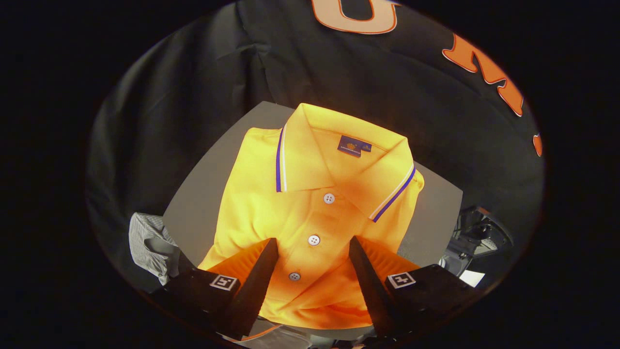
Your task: Put the clothes into the washing machine and then close the washing machine lid.
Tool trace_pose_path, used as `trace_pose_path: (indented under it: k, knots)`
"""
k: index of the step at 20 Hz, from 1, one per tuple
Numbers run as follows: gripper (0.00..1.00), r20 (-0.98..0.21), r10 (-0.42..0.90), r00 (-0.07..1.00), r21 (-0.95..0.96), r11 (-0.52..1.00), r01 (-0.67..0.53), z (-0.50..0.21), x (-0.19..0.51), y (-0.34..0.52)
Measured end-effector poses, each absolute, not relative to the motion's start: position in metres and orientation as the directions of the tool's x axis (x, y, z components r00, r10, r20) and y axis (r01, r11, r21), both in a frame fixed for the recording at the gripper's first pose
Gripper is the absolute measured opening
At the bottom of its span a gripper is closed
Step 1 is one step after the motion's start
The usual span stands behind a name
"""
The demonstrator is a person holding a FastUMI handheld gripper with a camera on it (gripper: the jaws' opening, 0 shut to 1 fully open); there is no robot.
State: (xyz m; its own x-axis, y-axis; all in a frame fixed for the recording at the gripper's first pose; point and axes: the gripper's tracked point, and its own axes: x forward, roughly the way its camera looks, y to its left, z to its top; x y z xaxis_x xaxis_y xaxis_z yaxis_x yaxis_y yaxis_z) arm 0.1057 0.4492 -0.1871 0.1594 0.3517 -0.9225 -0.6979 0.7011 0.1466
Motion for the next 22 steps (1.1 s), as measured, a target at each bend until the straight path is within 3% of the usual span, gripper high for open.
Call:
trace_pose_path:
  k: [1,4,6,10,16,22]
  knots:
    - [0.94,-0.919,0.361,0.156,0.143,0.677,-0.722,-0.188,0.106,0.449]
    - [0.31,-0.899,0.415,0.138,0.200,0.671,-0.714,-0.188,0.108,0.455]
    - [0.12,-0.883,0.442,0.157,0.216,0.681,-0.700,-0.185,0.108,0.455]
    - [0.08,-0.802,0.548,0.239,0.225,0.647,-0.729,-0.181,0.108,0.457]
    - [0.08,-0.493,0.756,0.431,0.269,0.604,-0.750,-0.156,0.118,0.472]
    - [0.08,-0.227,0.787,0.574,0.228,0.616,-0.754,-0.094,0.134,0.465]
